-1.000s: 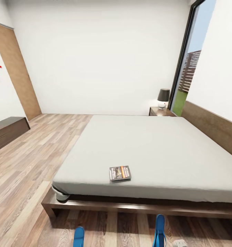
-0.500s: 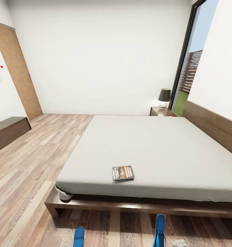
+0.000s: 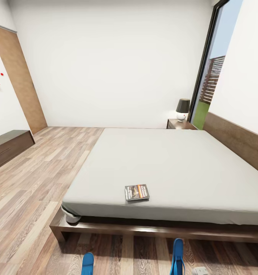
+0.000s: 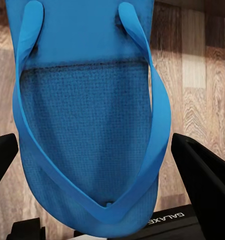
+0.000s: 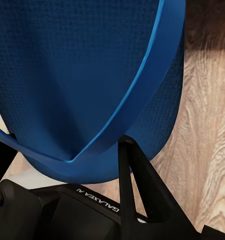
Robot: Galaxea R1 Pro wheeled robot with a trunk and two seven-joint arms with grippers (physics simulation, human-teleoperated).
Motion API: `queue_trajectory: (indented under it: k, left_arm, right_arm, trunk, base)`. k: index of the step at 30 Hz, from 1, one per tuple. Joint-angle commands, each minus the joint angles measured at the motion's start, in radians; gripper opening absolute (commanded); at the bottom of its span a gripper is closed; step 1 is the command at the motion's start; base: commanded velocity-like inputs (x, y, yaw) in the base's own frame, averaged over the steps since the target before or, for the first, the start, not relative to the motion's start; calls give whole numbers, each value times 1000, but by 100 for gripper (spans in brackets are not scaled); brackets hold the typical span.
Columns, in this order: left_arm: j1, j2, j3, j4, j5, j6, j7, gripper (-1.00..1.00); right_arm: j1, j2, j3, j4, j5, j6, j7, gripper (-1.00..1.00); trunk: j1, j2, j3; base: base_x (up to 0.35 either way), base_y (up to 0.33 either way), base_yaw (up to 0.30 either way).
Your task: In the bedroom, move the book from the bed onto either nightstand, and place the two sandals side by side next to the bed.
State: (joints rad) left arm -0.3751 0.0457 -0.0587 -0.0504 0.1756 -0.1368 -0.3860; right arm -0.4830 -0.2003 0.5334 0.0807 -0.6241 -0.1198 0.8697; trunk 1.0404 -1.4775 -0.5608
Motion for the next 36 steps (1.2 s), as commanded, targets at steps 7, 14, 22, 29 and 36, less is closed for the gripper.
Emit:
queue_trajectory:
  k: [7,14,22,29,36]
  left_arm:
    - [-1,2,-4,0,10,-1,-5,-100]
    - [-1,4,-4,-2,10,-1,-5,-100]
    - [-1,4,-4,-2,10,-1,-4,-100]
    - [-1,4,-4,-2,10,-1,-4,-100]
    - [-2,3,0,-6,9,16,-4,-100]
  right_arm:
    - [-2,-2,7,1,-12,5,-387,-100]
    - [-2,-2,7,2,-11,6,-417,-100]
    - [-1,-1,7,3,-8,6,-423,-100]
    - [-2,-1,7,3,-8,5,-423,-100]
    - [-2,-1,6,2,-11,13,-423,-100]
  trunk:
    - [0,-1,-1]
    - [0,-1,-1]
    - [0,-1,-1]
    - [0,-1,-1]
    - [0,-1,-1]
  base:
    - [0,0,0]
    - [0,0,0]
    - [0,0,0]
    - [0,0,0]
    - [0,0,0]
